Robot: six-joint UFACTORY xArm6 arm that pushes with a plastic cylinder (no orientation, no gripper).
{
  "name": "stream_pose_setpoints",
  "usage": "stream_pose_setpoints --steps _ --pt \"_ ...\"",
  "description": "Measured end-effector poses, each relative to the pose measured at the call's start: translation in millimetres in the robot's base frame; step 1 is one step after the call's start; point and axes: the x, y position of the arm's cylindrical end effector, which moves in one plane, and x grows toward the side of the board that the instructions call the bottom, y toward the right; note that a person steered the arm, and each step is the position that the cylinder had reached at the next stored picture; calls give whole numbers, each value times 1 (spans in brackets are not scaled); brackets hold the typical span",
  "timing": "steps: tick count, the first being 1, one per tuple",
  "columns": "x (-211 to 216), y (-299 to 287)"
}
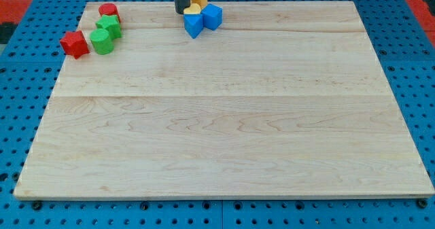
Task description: Slide the heart to the left of the blue cube
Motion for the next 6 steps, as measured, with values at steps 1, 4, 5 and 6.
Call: stream_pose_setpoints --steps 1,4,5,6 --pt "0 18" --pt "-26 49" --pt "-24 34" --pt "-6 41"
